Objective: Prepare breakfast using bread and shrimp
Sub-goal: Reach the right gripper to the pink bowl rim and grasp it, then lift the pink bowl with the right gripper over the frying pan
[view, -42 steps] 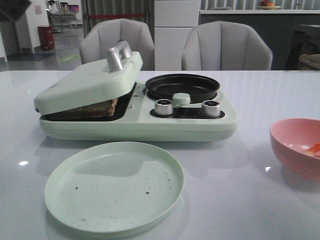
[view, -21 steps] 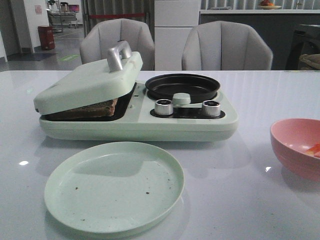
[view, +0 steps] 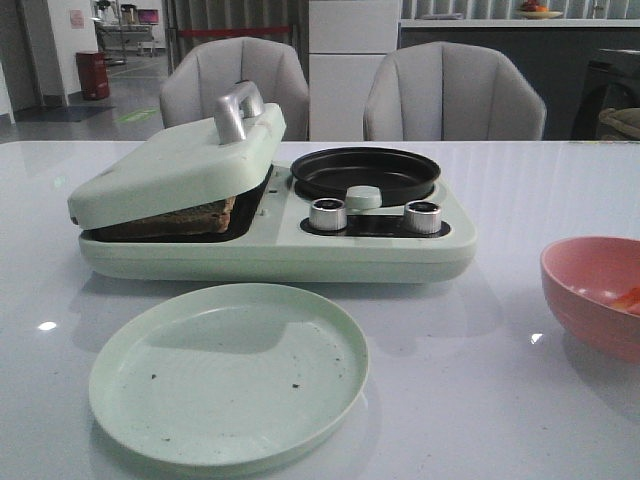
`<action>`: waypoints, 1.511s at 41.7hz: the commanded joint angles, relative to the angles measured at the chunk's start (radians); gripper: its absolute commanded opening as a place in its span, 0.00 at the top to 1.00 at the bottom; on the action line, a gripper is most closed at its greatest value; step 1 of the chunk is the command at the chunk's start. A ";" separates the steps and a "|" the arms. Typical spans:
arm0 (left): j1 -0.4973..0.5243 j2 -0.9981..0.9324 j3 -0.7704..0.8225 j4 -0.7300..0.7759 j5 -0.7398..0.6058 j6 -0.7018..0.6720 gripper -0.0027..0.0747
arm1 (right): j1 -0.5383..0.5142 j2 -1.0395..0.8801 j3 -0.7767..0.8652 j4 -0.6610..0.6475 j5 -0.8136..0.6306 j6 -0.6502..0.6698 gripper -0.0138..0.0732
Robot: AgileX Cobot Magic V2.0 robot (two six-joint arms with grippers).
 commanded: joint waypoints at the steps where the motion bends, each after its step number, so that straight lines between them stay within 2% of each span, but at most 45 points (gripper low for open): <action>1: -0.008 -0.002 -0.027 -0.017 -0.070 -0.010 0.84 | -0.053 0.088 -0.050 -0.013 -0.051 -0.025 0.16; 12: -0.008 -0.002 -0.027 -0.018 -0.064 -0.010 0.84 | -0.068 0.337 -0.121 -0.013 -0.134 -0.025 0.16; 24: -0.008 -0.002 -0.027 -0.020 -0.062 -0.010 0.84 | -0.068 0.480 -0.194 -0.016 -0.155 -0.036 0.18; 27: -0.008 -0.002 -0.027 -0.020 -0.062 -0.010 0.84 | -0.068 0.495 -0.205 -0.016 -0.147 -0.044 0.25; 35: -0.008 -0.002 -0.027 -0.020 -0.062 -0.010 0.84 | -0.068 0.504 -0.207 -0.016 -0.146 -0.044 0.60; 40: -0.008 -0.002 -0.027 -0.020 -0.062 -0.010 0.84 | -0.068 0.504 -0.207 -0.016 -0.147 -0.044 0.74; 44: -0.008 -0.002 -0.027 -0.020 -0.062 -0.010 0.84 | -0.068 0.502 -0.207 -0.016 -0.146 -0.044 0.79; 53: -0.008 -0.002 -0.027 -0.020 -0.062 -0.010 0.84 | -0.030 0.429 -0.285 -0.018 -0.111 -0.045 0.79; 59: -0.008 -0.002 -0.027 -0.020 -0.062 -0.010 0.84 | 0.035 0.380 -0.401 -0.043 -0.119 -0.045 0.78; 63: -0.008 -0.002 -0.027 -0.020 -0.062 -0.010 0.84 | 0.103 0.383 -0.505 -0.110 -0.107 -0.041 0.78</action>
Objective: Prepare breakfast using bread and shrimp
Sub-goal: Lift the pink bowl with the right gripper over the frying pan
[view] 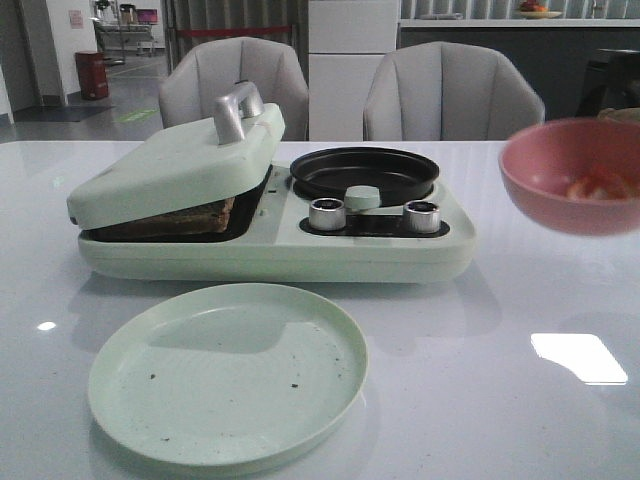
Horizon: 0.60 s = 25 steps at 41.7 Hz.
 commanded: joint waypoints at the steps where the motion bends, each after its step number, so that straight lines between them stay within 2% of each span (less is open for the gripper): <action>1: -0.008 -0.002 -0.027 -0.020 -0.062 -0.010 0.84 | 0.061 -0.043 -0.124 -0.082 -0.028 0.001 0.78; 6: -0.008 -0.002 -0.027 -0.020 -0.062 -0.010 0.84 | 0.157 -0.009 -0.238 -0.242 0.004 0.100 0.78; 16: -0.008 -0.002 -0.027 -0.020 -0.062 -0.010 0.84 | 0.378 0.116 -0.446 -0.745 0.126 0.371 0.78; 25: -0.008 -0.002 -0.026 -0.014 -0.060 -0.010 0.84 | 0.542 0.252 -0.552 -1.150 0.179 0.498 0.78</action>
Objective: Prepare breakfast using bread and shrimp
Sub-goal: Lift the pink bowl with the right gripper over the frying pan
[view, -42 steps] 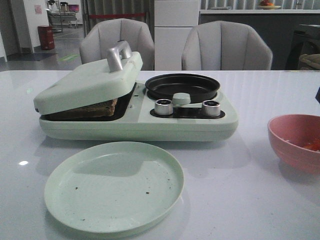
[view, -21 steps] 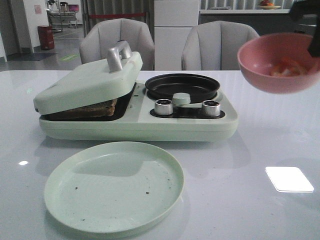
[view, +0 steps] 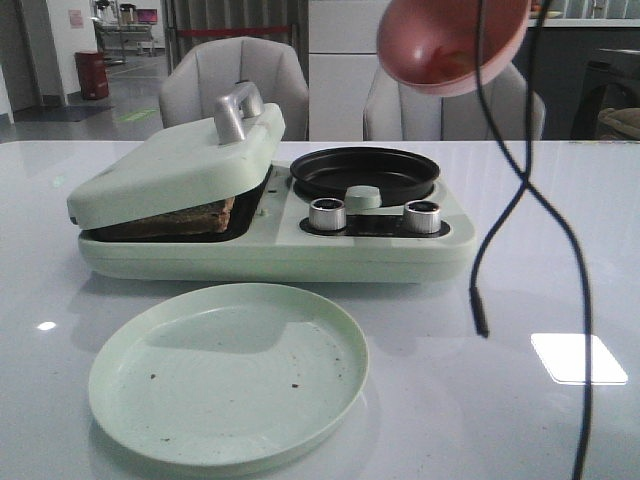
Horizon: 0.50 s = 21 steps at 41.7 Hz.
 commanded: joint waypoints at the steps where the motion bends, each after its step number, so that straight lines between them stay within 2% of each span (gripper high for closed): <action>1: -0.008 -0.002 -0.026 -0.015 -0.062 -0.010 0.84 | 0.064 0.007 -0.074 -0.249 0.004 0.057 0.78; 6: -0.008 -0.002 -0.026 -0.007 -0.060 -0.010 0.84 | 0.126 0.087 -0.104 -0.488 0.065 0.098 0.78; 12: -0.008 -0.002 -0.025 0.010 -0.055 -0.010 0.84 | 0.161 0.164 -0.113 -0.687 0.154 0.139 0.78; 21: -0.008 -0.002 -0.025 0.056 -0.036 -0.010 0.84 | 0.178 0.214 -0.114 -0.807 0.233 0.140 0.78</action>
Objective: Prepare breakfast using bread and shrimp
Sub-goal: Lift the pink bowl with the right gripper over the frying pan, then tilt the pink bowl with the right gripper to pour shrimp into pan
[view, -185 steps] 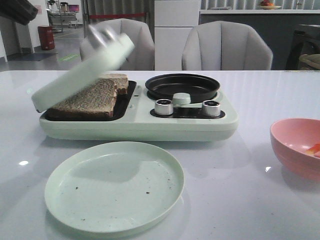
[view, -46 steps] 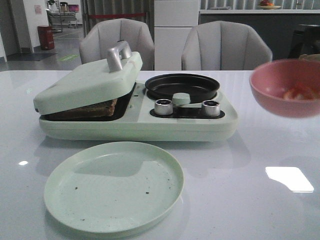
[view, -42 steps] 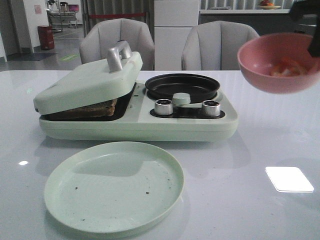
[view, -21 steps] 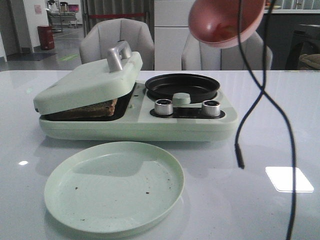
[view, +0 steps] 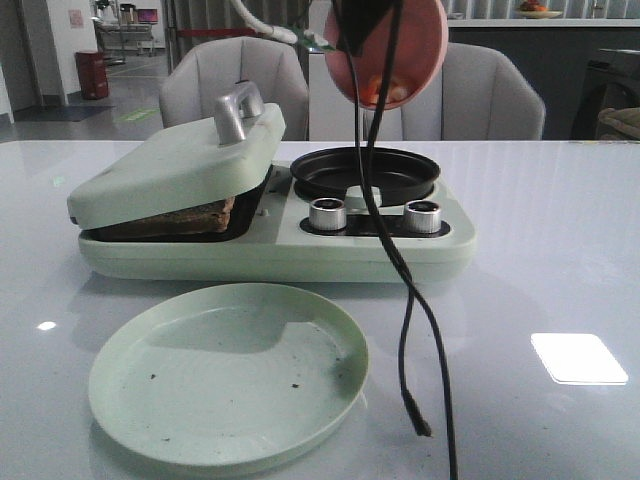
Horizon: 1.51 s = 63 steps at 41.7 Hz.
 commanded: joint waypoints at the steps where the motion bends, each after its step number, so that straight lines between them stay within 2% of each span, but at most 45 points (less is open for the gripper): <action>1: -0.008 -0.002 -0.025 0.003 -0.057 -0.010 0.84 | 0.003 -0.061 -0.039 -0.150 0.066 0.011 0.78; 11: -0.008 -0.002 -0.025 0.008 -0.057 -0.010 0.84 | 0.003 -0.064 -0.115 -0.150 0.081 0.001 0.78; 23: -0.008 -0.002 -0.025 0.008 -0.058 -0.010 0.84 | 0.003 -0.064 -0.285 -0.150 0.084 -0.104 0.78; 34: -0.008 -0.002 -0.025 0.008 -0.064 -0.010 0.84 | 0.003 0.033 -0.282 -0.117 0.158 -0.115 0.78; 39: -0.008 -0.002 -0.025 0.008 -0.064 -0.010 0.84 | 0.014 0.084 -0.278 -0.120 0.145 -0.124 0.78; 63: -0.008 -0.002 -0.025 0.008 -0.064 -0.010 0.84 | 0.023 0.068 -0.271 -0.149 0.143 -0.131 0.78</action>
